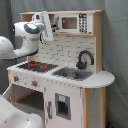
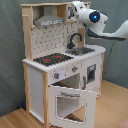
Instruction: Play with the kitchen
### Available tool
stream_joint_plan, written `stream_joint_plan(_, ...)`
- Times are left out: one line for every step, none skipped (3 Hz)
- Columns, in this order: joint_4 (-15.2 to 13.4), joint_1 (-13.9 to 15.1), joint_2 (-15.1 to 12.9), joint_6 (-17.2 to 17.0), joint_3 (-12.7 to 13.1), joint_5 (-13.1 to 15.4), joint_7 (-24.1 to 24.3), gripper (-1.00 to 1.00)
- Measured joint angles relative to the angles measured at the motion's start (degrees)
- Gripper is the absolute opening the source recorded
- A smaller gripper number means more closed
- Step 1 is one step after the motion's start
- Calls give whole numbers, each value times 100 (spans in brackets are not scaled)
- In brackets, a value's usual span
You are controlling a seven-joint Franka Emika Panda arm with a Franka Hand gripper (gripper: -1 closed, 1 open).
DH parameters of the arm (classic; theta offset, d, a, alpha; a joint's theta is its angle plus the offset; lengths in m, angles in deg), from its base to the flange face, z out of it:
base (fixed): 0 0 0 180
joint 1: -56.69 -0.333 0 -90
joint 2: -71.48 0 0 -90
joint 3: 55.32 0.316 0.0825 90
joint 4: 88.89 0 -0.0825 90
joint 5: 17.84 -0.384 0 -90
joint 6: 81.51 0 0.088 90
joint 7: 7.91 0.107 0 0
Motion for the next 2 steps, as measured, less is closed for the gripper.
stream_joint_plan(-15,-285,245,-425,-158,0,-66,-100)
stream_joint_plan(-39,-551,514,-912,-280,8,-155,-100)
